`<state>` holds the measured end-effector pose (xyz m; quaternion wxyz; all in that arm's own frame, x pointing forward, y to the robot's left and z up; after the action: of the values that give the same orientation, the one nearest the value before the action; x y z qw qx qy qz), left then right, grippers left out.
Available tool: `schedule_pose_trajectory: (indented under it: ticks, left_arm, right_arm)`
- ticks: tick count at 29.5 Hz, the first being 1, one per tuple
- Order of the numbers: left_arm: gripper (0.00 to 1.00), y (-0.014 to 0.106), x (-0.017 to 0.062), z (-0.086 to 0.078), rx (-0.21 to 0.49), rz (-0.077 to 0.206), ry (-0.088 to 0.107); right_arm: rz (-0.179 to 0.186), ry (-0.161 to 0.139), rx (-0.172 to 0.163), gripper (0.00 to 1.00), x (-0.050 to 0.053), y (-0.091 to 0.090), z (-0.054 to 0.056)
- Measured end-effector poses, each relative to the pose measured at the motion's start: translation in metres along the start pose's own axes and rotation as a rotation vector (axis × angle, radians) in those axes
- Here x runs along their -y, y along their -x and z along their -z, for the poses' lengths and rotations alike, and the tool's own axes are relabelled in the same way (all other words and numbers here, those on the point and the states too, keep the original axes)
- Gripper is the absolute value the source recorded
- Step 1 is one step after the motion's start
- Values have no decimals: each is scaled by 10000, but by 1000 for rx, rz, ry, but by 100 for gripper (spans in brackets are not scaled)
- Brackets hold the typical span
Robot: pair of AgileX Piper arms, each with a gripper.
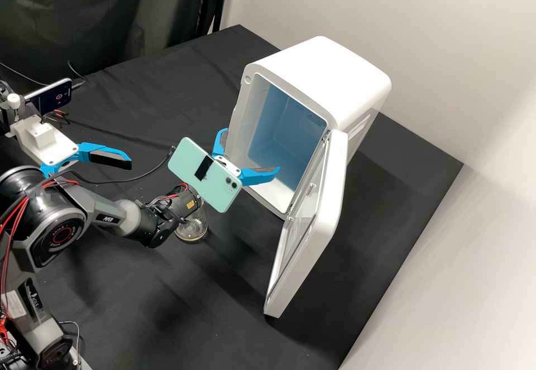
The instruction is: Place the flask in the incubator
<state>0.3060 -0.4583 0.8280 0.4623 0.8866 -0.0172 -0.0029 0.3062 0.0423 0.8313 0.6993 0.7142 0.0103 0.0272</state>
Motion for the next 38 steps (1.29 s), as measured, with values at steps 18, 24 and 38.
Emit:
schedule_pose_trajectory:
  ticks: [18,24,38]
  left_arm:
    - [100,27,130,163,-37,20,-11]
    - [100,141,459,663,-115,70,-21]
    - [100,388,542,1241,-248,92,31]
  right_arm:
    - [0,0,0,100,0,0,0]
    - [0,0,0,100,0,0,0]
    - [0,0,0,100,0,0,0]
